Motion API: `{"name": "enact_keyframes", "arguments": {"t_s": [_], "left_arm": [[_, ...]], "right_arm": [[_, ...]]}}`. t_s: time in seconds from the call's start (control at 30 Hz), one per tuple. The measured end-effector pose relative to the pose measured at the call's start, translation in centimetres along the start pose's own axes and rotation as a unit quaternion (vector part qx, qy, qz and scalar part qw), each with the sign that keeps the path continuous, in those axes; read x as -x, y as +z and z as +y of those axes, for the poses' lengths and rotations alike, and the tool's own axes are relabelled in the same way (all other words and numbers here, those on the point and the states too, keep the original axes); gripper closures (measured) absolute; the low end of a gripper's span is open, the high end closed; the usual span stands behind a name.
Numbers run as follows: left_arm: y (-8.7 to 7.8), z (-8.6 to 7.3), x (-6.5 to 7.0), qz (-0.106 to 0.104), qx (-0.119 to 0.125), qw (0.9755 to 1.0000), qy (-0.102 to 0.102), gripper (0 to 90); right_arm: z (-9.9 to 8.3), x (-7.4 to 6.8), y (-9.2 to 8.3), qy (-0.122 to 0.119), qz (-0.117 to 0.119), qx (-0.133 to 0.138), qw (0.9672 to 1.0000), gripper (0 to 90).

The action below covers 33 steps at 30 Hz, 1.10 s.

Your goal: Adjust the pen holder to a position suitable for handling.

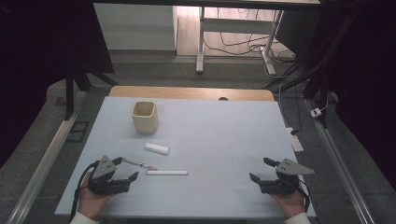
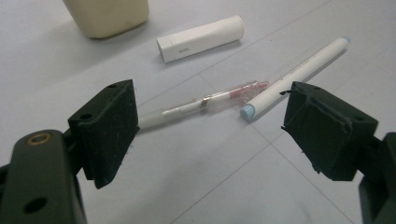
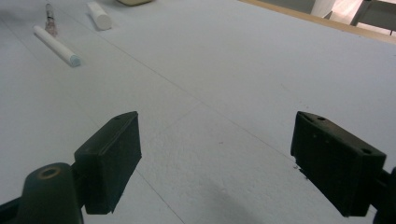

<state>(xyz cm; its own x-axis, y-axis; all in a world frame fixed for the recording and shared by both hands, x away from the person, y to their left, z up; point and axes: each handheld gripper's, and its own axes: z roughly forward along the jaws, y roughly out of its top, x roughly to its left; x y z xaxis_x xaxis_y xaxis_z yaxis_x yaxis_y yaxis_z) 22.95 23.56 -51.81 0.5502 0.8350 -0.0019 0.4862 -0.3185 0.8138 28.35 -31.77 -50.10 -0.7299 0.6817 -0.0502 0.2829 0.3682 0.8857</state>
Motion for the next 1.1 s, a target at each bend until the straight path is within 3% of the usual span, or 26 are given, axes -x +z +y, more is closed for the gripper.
{"name": "enact_keyframes", "arguments": {"t_s": [0.5, 0.67, 1.1], "left_arm": [[1.2, 2.4, -0.7, 0.003, -0.002, 1.0, -0.001, 19.0], [1.6, 4.0, -1.9, 0.003, 0.002, 0.9998, -0.018, 19.9], [3.1, 6.4, -4.0, 0.013, 0.008, 0.9994, -0.031, 26.4]], "right_arm": [[0.0, 0.0, 0.0, 0.002, 0.004, 0.002, 1.0, 16.2], [0.0, -0.1, 0.0, 0.003, 0.003, 0.001, 1.0, 16.2], [0.0, -0.1, 0.0, 0.002, 0.005, -0.001, 1.0, 17.0]]}}
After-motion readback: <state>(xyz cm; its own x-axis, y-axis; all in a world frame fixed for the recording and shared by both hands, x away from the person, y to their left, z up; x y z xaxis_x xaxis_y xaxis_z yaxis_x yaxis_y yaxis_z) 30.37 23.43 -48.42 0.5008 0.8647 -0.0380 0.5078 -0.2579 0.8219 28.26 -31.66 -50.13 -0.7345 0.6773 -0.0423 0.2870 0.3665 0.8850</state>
